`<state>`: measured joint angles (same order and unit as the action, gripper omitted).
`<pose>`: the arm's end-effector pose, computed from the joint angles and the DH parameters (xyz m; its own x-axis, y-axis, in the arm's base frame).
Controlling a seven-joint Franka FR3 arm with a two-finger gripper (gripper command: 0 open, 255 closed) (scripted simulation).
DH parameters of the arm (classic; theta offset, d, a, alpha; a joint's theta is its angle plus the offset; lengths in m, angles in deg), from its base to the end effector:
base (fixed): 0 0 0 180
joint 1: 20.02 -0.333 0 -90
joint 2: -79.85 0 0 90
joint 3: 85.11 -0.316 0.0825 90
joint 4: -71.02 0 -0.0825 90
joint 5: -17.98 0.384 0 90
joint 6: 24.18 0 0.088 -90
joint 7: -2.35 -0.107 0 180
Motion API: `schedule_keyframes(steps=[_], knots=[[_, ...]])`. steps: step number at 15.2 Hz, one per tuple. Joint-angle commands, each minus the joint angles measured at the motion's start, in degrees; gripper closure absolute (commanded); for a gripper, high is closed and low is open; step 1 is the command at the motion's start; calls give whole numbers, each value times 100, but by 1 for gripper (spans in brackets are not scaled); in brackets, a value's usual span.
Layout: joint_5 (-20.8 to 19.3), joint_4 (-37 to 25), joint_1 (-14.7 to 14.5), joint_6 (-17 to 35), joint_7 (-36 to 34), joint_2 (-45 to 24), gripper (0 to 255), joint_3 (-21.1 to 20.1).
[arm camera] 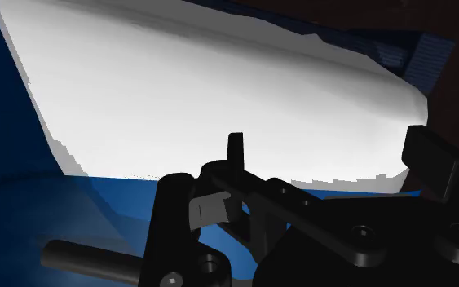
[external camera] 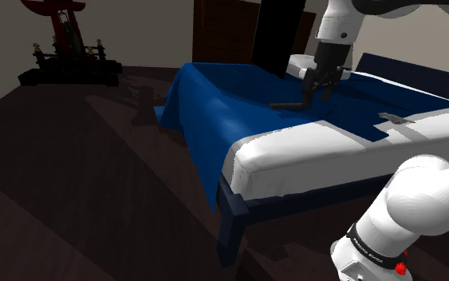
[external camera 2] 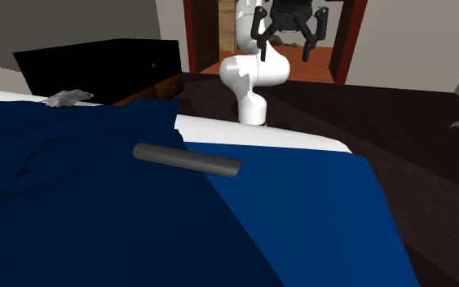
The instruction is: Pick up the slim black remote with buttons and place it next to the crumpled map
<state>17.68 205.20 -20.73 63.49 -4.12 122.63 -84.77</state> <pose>0.3127 0.0009 0.5816 0.9924 -0.1047 -0.0645 -0.1043 -0.9945 0.0085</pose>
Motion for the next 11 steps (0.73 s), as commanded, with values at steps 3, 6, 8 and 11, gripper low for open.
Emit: schedule_keyframes(steps=[3,6,8,11], knots=[[-240,45,-62,90,752,-35,0,361],[-580,13,-167,261,1871,-209,0,904],[-773,-73,-247,397,2615,-402,0,1259],[-998,-295,-409,618,3723,-795,0,1789]])
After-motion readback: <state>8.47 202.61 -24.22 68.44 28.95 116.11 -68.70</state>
